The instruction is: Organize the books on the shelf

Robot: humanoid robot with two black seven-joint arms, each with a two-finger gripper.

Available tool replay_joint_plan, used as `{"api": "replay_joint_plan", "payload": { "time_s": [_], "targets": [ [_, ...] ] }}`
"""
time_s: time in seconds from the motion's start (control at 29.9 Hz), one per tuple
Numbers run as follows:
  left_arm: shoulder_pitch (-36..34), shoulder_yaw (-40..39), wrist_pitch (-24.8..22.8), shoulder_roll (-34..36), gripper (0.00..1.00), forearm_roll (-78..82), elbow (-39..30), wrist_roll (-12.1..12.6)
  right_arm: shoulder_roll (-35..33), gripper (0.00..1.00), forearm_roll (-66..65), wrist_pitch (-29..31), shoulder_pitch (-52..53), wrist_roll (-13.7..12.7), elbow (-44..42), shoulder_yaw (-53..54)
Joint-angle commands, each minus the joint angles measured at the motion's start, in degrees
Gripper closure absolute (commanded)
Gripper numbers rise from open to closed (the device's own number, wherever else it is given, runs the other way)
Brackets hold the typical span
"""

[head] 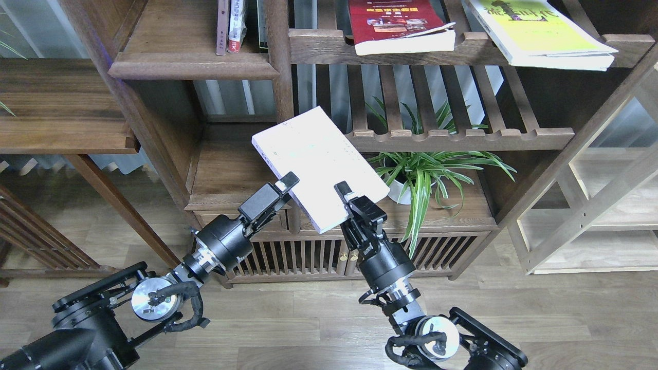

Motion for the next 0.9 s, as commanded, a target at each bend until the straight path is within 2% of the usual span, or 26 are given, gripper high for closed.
{"api": "replay_joint_plan", "payload": {
  "time_s": [0.0, 0.13, 0.33, 0.54, 0.74, 0.87],
  "targets": [
    [-0.1, -0.6, 0.0, 0.4, 0.02, -0.7, 0.1, 0.0, -0.3, 0.95, -0.1, 0.0, 0.0, -0.6, -0.1, -1.1],
    [-0.2, -1.0, 0.0, 0.7, 0.02, -0.6, 0.1, 0.3, -0.1, 0.95, -0.3, 0.0, -0.5, -0.7, -0.1, -1.3],
    [-0.4, -1.6, 0.0, 1.2, 0.03, -0.5, 0.3, 2.9, -0.1, 0.95, -0.3, 0.0, -0.8, -3.7, -0.4, -1.3],
    [-0.4, -1.8, 0.0, 1.4, 0.07, -0.3, 0.8, 3.6, 0.0, 0.95, -0.3, 0.0, -1.1, -4.1, -0.4, -1.4],
    [-0.3, -1.6, 0.0, 1.5, 0.16, -0.1, 0.8, 4.2, 0.0, 0.95, -0.3, 0.0, -1.1, -5.4, -0.5, -2.2],
    [0.1, -1.5, 0.0, 2.8, 0.31, 0.0, 1.0, 6.3, 0.0, 0.95, -0.3, 0.0, -1.1, -5.4, -0.6, -2.1]
  ]
}}
